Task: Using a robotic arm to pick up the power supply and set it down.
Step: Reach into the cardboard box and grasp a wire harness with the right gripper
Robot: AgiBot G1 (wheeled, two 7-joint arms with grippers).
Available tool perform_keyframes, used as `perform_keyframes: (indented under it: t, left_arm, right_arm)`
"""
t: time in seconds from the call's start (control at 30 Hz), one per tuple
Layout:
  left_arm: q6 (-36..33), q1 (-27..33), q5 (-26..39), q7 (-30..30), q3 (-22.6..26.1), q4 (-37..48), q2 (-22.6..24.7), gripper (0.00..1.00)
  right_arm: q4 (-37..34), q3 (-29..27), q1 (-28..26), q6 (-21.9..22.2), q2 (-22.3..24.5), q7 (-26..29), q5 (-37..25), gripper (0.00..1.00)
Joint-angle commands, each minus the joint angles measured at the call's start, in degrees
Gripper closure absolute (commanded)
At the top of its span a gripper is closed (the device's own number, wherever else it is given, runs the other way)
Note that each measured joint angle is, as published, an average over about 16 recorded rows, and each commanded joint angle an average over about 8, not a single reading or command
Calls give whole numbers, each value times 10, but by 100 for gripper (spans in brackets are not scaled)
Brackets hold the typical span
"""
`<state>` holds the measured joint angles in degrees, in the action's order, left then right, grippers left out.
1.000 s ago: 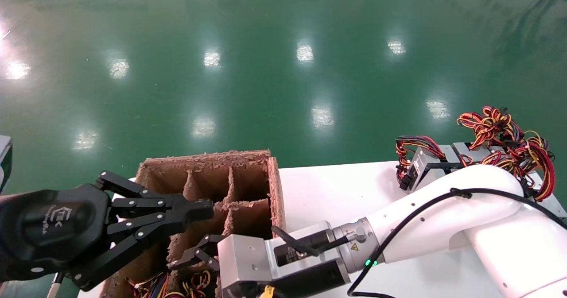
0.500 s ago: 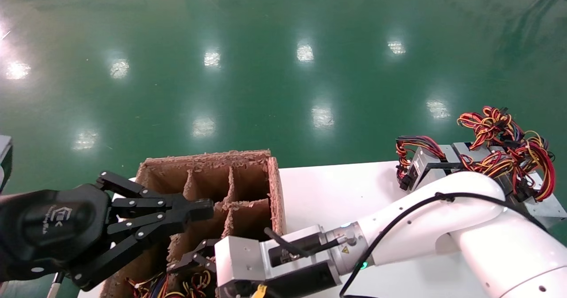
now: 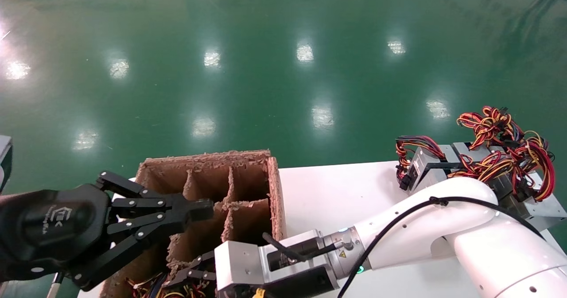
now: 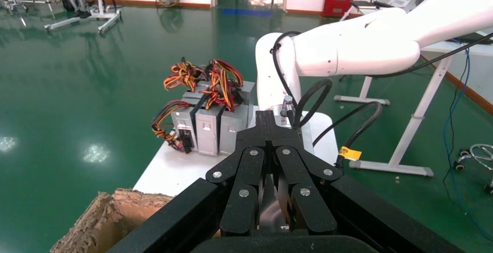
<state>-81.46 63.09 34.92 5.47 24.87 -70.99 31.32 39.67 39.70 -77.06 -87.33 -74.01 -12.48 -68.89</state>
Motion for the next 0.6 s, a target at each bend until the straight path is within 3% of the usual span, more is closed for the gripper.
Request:
perform_keyframes:
  t: [0.03,0.6]
  left_arm:
    - [0,0,0,0,0,0,0,100]
    - [0,0,0,0,0,0,0,100]
  right_arm:
    - [-4,1,-1,1,-1,-2,0,100]
    - [-27,4,1,-6,9,-2,7,100]
